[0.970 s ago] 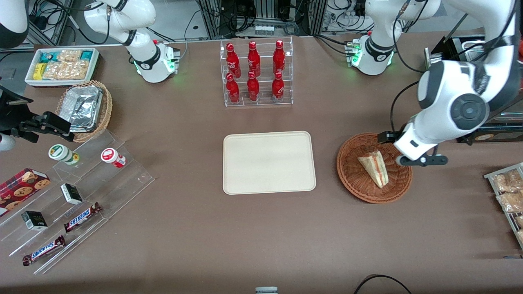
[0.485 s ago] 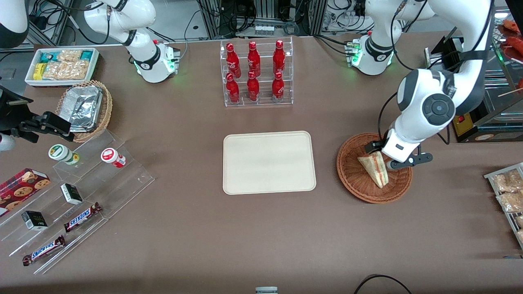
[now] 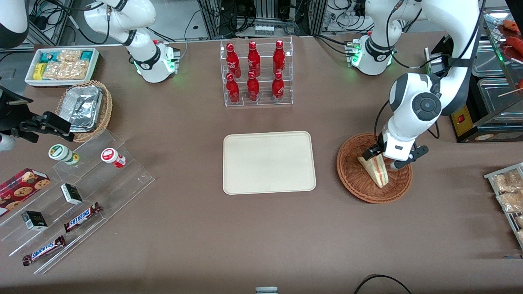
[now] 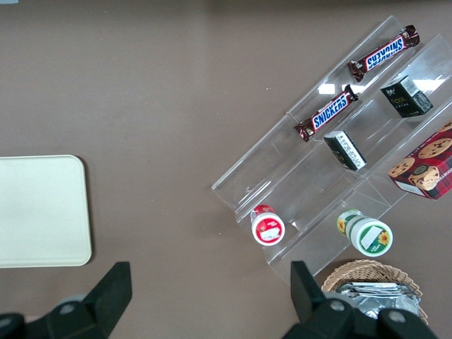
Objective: Place sandwich from basket to tray
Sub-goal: 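Close the left gripper on the wrapped sandwich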
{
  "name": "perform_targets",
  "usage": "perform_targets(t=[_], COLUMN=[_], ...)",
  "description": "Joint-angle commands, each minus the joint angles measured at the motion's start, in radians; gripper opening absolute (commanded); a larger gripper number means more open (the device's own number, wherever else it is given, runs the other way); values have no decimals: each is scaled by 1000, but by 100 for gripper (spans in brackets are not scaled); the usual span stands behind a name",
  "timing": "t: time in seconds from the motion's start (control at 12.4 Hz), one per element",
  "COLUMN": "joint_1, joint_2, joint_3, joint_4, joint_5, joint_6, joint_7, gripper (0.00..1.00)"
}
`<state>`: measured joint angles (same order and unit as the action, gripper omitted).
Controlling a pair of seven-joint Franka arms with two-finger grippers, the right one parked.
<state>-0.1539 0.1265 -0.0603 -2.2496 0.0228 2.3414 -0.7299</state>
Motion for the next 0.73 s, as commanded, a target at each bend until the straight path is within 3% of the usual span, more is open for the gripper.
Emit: perform_targets(t=[0.0, 0.48, 0.57, 0.65], joint_1=[-4, 7, 7, 7], joint_2=[27, 96, 97, 96], joint_3=[7, 8, 8, 8], joint_4=[-7, -22, -22, -25], joint_5=[3, 2, 2, 2], joint_6=[44, 125, 124, 122], joint_7=[-29, -32, -36, -34], gripper=[100, 98, 76, 24])
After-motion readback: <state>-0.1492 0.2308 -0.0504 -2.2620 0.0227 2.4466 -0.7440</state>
